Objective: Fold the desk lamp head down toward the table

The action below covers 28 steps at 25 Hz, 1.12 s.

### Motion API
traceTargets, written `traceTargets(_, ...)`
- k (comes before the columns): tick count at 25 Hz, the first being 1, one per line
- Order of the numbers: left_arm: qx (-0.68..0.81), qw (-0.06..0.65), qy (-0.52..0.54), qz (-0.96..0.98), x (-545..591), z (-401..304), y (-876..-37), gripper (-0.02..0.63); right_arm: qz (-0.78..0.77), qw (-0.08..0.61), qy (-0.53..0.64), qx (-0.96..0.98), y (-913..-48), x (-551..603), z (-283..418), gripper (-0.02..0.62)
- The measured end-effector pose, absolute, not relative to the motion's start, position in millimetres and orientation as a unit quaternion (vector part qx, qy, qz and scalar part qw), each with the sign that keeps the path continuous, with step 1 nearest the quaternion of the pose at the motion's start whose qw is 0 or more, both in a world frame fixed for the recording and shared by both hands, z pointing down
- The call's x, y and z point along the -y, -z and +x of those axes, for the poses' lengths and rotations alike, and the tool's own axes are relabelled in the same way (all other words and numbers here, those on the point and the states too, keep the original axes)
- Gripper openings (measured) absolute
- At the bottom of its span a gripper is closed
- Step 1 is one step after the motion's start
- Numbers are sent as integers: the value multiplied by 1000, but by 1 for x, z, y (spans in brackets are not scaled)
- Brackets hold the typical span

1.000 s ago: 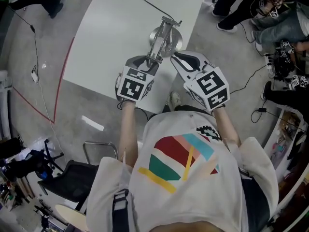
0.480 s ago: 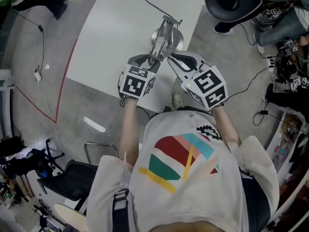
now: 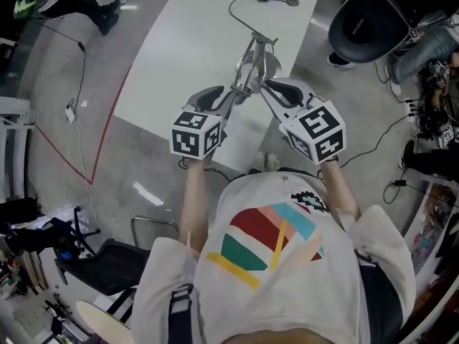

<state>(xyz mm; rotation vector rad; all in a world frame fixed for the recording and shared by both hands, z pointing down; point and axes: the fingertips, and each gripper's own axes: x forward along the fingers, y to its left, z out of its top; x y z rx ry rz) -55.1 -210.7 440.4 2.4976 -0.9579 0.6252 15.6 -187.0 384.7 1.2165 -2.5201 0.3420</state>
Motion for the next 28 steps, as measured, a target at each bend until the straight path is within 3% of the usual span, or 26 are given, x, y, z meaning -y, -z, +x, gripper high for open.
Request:
traceTargets(2,370,167,-186,895,215,-61,-407,56,434,150,-101,883,-370,190,18,57)
traceTargets(3,381,152,-162,897,216,-63,-388,44,440,143,-89,882,-361,192,19,57)
traceTargets(10,399,66,63,912,199,-59,-256,44,498,17,-48,866,-286,192,38,57)
traceTargets(13,401,32,76,912,190,-53,-237,44,513,1,-23,858,-271,187,46,55)
traceTargets(28,369,53,93,923,181,-39,-231,44,517,-27,-12,856,-253,179,59,55)
